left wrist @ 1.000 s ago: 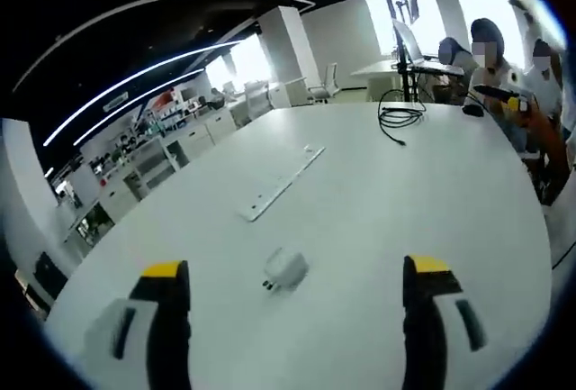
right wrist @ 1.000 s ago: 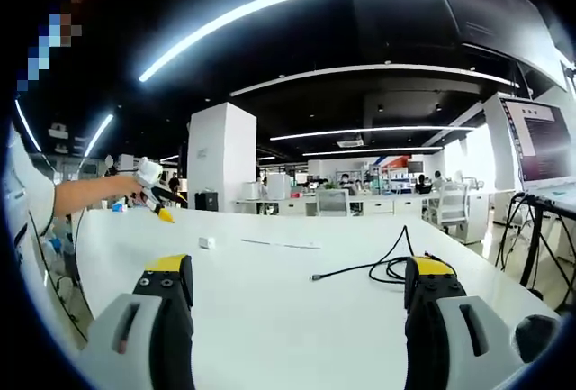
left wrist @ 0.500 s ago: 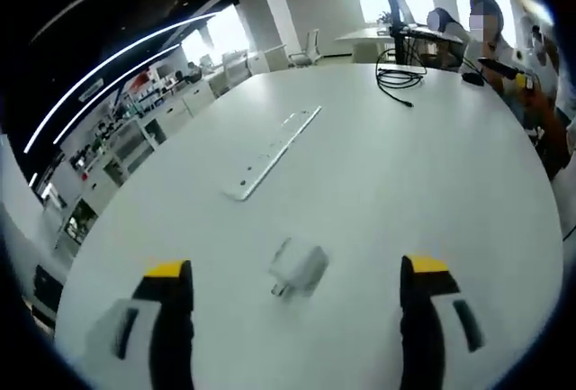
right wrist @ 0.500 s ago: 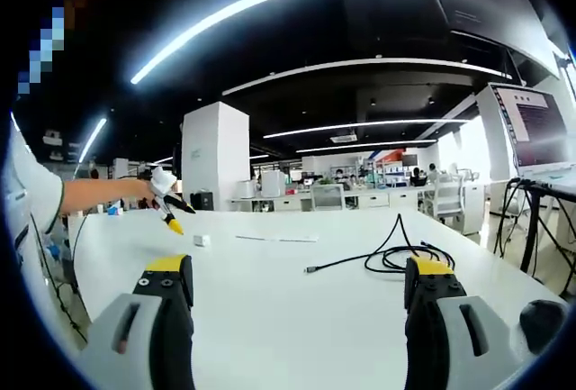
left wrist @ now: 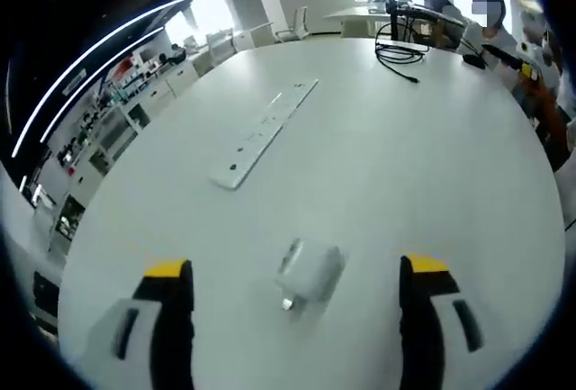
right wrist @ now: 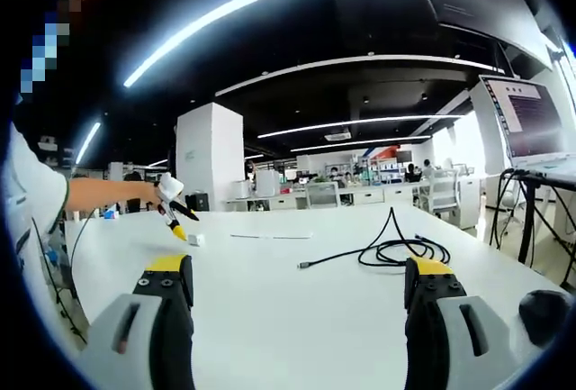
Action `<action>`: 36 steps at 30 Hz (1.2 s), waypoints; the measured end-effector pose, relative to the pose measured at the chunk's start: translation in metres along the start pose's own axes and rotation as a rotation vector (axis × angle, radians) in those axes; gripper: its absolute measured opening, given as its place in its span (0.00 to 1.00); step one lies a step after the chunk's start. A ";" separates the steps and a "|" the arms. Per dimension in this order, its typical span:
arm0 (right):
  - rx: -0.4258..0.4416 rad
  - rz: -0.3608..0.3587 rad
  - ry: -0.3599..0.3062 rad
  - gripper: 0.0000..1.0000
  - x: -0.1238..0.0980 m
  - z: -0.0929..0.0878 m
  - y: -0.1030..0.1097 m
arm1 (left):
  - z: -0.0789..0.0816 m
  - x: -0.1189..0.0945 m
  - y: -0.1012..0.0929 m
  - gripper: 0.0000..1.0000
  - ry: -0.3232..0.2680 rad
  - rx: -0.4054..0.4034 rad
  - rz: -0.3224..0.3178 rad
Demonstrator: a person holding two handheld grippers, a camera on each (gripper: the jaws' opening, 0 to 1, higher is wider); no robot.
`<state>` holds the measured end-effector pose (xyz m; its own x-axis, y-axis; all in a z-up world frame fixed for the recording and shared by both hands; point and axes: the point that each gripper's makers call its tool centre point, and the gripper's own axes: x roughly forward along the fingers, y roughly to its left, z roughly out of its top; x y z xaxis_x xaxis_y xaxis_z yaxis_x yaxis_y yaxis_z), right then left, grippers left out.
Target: Plug the desk Type‑C cable into the charger adapter.
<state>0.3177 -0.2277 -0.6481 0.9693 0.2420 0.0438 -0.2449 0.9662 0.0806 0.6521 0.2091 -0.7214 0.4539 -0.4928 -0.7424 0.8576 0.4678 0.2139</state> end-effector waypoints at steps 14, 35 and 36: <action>0.016 -0.008 0.010 1.00 0.003 -0.007 -0.002 | -0.003 0.011 -0.003 0.79 0.017 0.047 -0.059; 0.045 -0.011 0.011 1.00 0.004 -0.014 -0.005 | -0.011 0.021 -0.009 0.51 0.050 0.080 -0.118; 0.045 -0.012 0.012 1.00 0.004 -0.014 -0.005 | -0.012 0.021 -0.010 0.50 0.050 0.081 -0.123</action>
<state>0.3234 -0.2307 -0.6622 0.9723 0.2318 0.0306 -0.2338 0.9641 0.1259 0.6506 0.2029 -0.7464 0.3331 -0.5044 -0.7966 0.9237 0.3443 0.1682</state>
